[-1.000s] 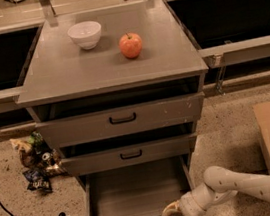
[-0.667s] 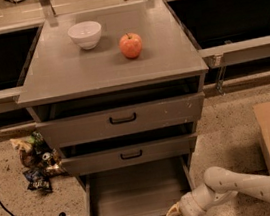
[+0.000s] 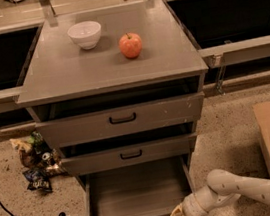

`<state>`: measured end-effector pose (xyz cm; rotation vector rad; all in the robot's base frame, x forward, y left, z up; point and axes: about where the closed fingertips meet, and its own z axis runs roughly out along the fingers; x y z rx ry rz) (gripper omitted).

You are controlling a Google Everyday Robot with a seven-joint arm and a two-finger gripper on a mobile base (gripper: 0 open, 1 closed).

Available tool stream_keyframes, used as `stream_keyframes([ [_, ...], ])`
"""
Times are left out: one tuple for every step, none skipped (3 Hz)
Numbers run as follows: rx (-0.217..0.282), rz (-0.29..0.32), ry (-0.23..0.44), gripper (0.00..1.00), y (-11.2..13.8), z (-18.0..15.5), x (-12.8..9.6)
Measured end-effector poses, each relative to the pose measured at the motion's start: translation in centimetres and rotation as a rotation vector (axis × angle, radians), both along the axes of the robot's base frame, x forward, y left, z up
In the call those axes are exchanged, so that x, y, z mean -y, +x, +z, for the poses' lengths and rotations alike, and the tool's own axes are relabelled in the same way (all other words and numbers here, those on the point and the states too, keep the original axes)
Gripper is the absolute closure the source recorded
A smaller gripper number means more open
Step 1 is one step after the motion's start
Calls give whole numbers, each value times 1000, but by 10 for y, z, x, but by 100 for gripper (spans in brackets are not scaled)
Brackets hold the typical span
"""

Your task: Close bottom drawer

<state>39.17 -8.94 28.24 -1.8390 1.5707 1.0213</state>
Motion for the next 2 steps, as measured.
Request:
stream_keyframes([
  [20,-36,-47,100,8,-46,29],
  [24,-65,-73,100,15,-81,50],
])
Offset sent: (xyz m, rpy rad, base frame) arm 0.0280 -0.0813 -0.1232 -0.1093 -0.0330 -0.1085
